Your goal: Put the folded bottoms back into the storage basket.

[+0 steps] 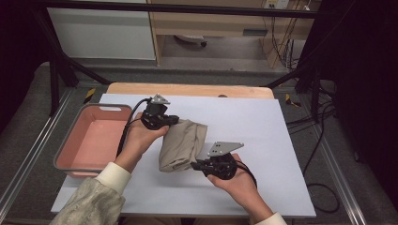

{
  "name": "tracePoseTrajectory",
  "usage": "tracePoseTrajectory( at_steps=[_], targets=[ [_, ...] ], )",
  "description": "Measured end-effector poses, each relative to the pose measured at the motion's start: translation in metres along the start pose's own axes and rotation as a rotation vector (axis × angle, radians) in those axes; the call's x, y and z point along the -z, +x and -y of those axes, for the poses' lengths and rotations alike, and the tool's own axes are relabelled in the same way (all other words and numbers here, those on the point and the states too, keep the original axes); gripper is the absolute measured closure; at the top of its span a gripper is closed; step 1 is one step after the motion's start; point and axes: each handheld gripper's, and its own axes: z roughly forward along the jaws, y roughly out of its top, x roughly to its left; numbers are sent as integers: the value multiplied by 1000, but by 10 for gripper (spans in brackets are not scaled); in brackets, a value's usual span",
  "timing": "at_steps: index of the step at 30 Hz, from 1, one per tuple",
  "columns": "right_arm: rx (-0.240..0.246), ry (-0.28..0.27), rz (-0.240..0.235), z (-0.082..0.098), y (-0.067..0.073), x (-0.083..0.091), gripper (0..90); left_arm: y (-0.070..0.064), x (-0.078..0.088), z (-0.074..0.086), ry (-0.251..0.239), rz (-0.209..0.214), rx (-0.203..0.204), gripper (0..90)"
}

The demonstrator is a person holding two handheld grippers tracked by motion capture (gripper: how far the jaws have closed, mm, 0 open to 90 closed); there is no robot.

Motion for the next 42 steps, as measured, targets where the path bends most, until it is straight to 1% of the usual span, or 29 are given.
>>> tracePoseTrajectory(
  at_steps=[11,22,30,33,39,42],
  targets=[
    [12,5,-13,-9,3,-4,848,4,8,-2,-8,-3,3,876],
    [17,5,-21,-13,5,-8,848,7,12,-2,-15,-5,11,876],
    [23,3,-25,-17,6,-10,848,10,15,-2,-16,-7,10,876],
    [25,3,-28,-18,6,-11,848,10,16,-2,-20,-7,16,876],
    [29,3,-34,-21,7,-13,848,13,20,-2,-19,-10,12,876],
    [29,3,-36,-23,8,-14,848,14,21,-1,-19,-8,18,876]
  ],
)
